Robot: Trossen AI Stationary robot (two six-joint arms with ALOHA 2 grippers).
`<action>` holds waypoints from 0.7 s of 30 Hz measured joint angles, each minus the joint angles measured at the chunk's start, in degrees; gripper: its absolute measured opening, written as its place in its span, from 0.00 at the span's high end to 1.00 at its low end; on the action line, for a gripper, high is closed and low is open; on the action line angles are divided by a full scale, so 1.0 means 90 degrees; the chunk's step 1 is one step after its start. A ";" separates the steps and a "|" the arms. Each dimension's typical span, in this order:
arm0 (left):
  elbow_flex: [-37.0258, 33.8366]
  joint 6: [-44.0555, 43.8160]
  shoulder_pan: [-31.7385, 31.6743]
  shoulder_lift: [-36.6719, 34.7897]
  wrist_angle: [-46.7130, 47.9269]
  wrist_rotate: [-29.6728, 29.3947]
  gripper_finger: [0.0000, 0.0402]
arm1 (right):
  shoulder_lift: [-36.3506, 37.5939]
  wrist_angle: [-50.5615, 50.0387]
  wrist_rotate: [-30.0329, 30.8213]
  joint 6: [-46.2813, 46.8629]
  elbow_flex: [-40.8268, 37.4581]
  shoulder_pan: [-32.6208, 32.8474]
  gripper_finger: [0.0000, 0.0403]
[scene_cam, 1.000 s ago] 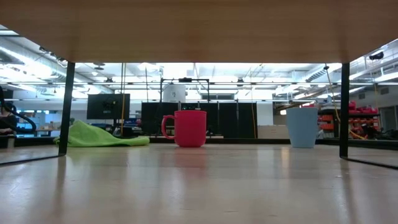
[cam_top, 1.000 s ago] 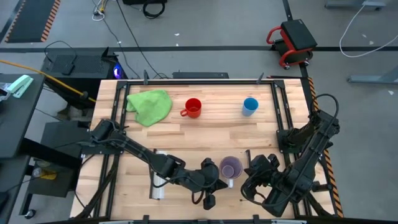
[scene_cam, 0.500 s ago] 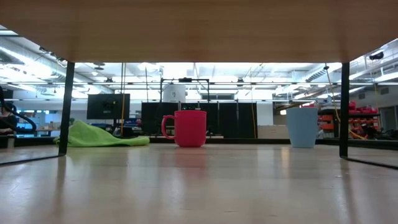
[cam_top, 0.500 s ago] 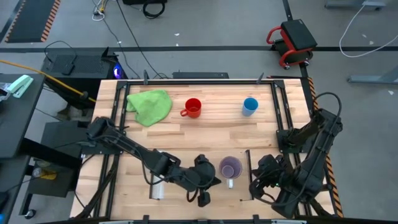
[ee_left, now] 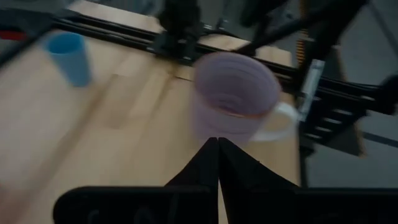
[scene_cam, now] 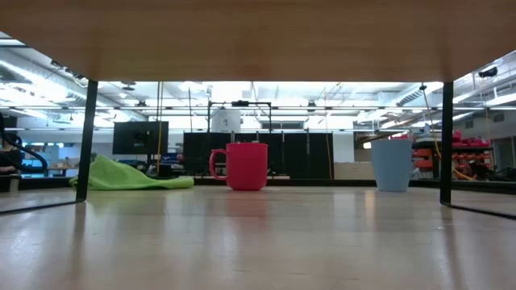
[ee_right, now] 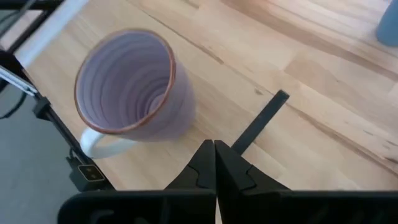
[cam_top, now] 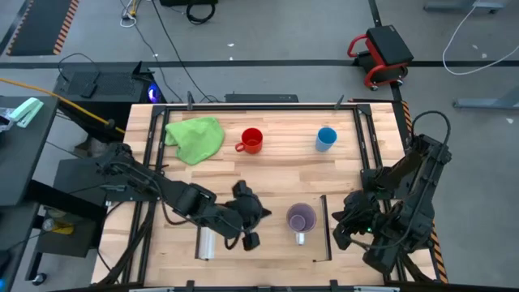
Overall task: Stack small to large cups/mugs on shelf
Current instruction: Put the blue cup on the shelf
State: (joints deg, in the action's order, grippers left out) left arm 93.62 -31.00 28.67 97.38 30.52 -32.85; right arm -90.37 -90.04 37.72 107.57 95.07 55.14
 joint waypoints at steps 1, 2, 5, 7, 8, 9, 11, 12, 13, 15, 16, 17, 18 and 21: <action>0.0001 0.0026 -0.0011 -0.0074 0.0072 -0.0123 0.96 | 0.0039 -0.0002 0.0019 -0.0029 0.0000 -0.0001 1.00; 0.0002 0.0045 -0.0022 -0.0148 0.0200 -0.0238 0.95 | 0.0070 -0.0002 0.0040 -0.0066 0.0000 -0.0004 1.00; 0.0002 0.0048 -0.0107 -0.0366 0.0552 -0.0473 0.94 | 0.0149 0.0000 0.0083 -0.0183 0.0000 -0.0073 1.00; 0.0002 0.0049 -0.0194 -0.0518 0.0808 -0.0545 0.94 | 0.0189 0.0000 0.0095 -0.0295 0.0002 -0.0136 1.00; 0.0002 0.0048 -0.0242 -0.0588 0.0904 -0.0561 0.95 | 0.0200 -0.0001 0.0097 -0.0339 0.0001 -0.0175 1.00; 0.0002 0.0042 -0.0289 -0.0655 0.1041 -0.0570 0.95 | 0.0200 -0.0002 0.0104 -0.0393 0.0002 -0.0204 1.00; 0.0002 0.0034 -0.0370 -0.0790 0.1295 -0.0616 0.96 | 0.0197 0.0002 0.0099 -0.0501 0.0001 -0.0254 1.00; 0.0002 0.0027 -0.0409 -0.0853 0.1424 -0.0673 0.97 | 0.0197 0.0002 0.0099 -0.0541 0.0001 -0.0265 1.00; 0.0002 0.0024 -0.0448 -0.0918 0.1566 -0.0751 0.97 | 0.0197 0.0001 0.0099 -0.0584 0.0001 -0.0281 1.00; 0.0002 0.0017 -0.0511 -0.1051 0.1923 -0.0944 0.97 | 0.0197 0.0002 0.0097 -0.0628 0.0001 -0.0290 0.99; 0.0002 -0.0002 -0.0560 -0.1120 0.2090 -0.1019 0.97 | 0.0197 0.0002 0.0097 -0.0635 0.0002 -0.0289 0.99; 0.0002 -0.0049 -0.0613 -0.1199 0.2271 -0.1079 0.97 | 0.0203 0.0002 0.0097 -0.0641 0.0002 -0.0288 0.99; 0.0002 -0.0148 -0.0669 -0.1276 0.2478 -0.1125 0.97 | 0.0210 0.0002 0.0093 -0.0641 0.0000 -0.0288 0.98; 0.0005 -0.0389 -0.0854 -0.1464 0.3062 -0.1193 0.94 | 0.0247 0.0002 0.0093 -0.0641 0.0000 -0.0288 0.98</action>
State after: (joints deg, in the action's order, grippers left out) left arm 93.67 -34.51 20.98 84.20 58.08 -43.59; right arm -88.15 -90.02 38.55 101.80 95.07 52.56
